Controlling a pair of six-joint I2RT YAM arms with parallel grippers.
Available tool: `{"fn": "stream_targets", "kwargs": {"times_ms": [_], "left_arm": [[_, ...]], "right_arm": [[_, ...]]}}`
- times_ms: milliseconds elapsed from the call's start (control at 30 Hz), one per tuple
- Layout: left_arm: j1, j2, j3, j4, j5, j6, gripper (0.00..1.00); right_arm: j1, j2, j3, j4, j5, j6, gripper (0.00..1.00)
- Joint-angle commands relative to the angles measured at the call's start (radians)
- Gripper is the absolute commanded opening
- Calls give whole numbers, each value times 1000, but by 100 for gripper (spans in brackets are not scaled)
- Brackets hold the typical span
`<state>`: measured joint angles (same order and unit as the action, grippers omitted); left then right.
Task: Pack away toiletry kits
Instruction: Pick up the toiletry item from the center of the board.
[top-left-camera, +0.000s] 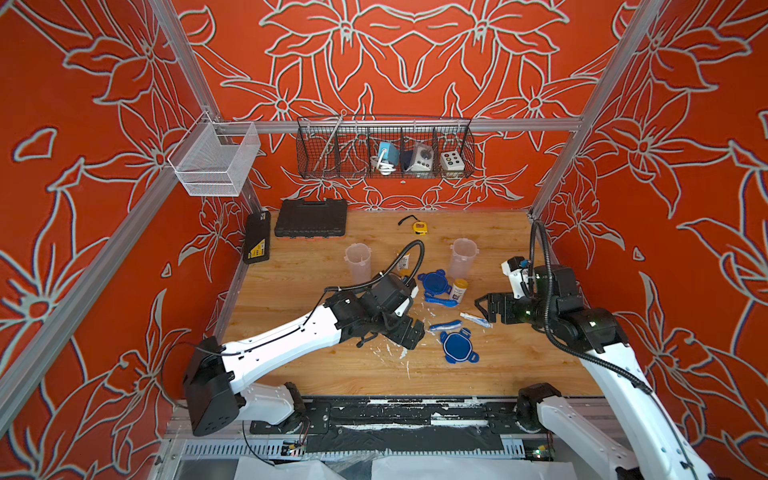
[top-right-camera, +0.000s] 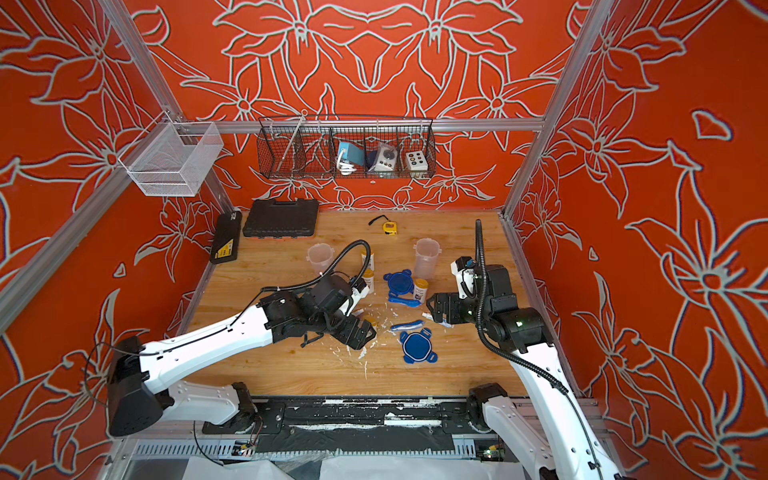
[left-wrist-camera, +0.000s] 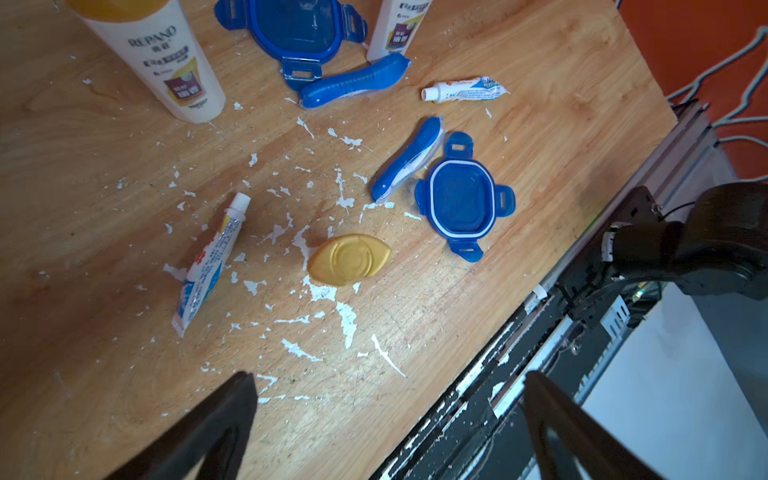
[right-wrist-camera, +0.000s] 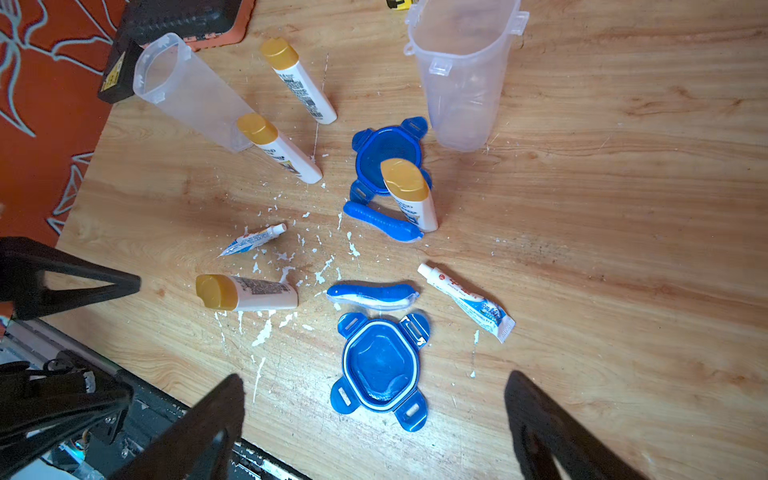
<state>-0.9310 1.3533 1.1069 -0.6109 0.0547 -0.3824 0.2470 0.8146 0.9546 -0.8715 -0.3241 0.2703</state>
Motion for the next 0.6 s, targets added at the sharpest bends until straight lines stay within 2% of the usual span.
{"fn": "stream_targets", "kwargs": {"times_ms": [0,300,433,567], "left_arm": [[-18,43,21,32,-104,-64,98],[-26,206,72,61,-186,-75,97],[-28,253,77,92,-171,-82,92],[-28,273,70,101,-173,-87,81]], "right_arm": [[2,-7,25,8,3,1,98],[-2,-4,55,9,35,8,98],[-2,-6,62,9,45,4,98],[-3,-3,70,8,57,0,98]]}}
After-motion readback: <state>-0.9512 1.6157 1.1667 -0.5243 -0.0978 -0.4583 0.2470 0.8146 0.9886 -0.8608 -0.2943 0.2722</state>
